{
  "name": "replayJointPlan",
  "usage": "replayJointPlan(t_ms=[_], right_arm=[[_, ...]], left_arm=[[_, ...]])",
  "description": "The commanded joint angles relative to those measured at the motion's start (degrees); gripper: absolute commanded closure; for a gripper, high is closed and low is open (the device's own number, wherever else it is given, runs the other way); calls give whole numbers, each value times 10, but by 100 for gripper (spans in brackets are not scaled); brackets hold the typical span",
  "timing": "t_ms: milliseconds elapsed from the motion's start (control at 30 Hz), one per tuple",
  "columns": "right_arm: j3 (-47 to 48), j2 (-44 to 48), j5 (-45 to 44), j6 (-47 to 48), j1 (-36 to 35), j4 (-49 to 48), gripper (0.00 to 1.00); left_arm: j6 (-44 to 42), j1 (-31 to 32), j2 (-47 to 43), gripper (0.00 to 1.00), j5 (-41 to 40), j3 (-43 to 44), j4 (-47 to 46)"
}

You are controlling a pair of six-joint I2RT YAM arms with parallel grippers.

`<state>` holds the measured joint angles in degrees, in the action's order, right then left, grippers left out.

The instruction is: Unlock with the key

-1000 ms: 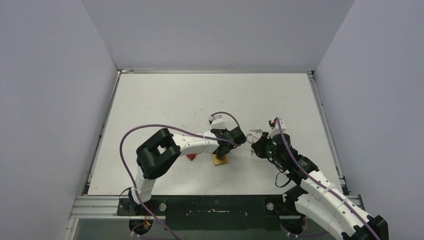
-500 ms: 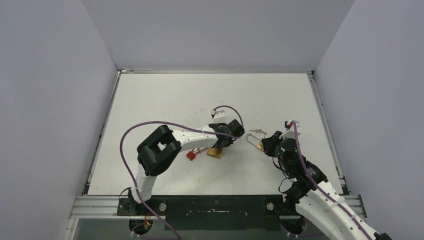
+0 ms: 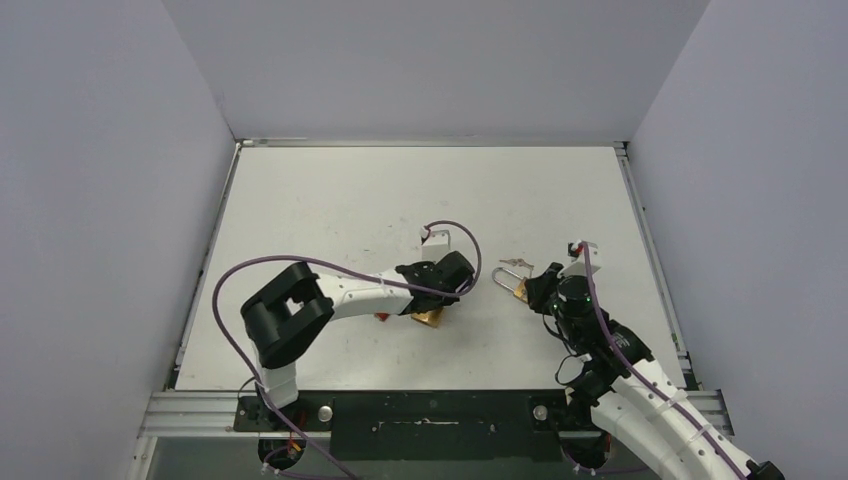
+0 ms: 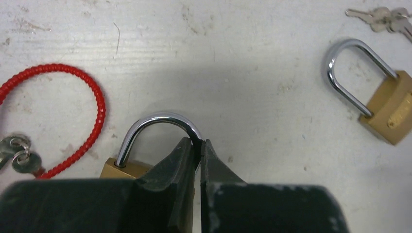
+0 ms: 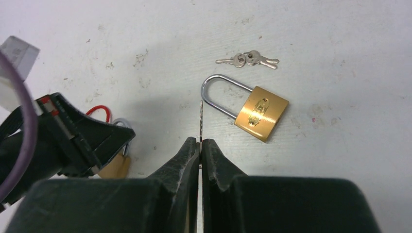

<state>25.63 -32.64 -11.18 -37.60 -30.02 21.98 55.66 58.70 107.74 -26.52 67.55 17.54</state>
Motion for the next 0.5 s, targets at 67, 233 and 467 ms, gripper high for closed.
replayJointPlan(t_ms=[67,233,467], right_arm=[[25,-16,-14,0,3,-18,100],[27,-22,-11,-3,4,-20,100],[28,-39,1,-13,4,-23,100]], left_arm=[[-82,23,-133,100,16,-96,-225],[-119,32,-173,100,23,-140,-289],[-149,45,-229,100,5,-223,-390]])
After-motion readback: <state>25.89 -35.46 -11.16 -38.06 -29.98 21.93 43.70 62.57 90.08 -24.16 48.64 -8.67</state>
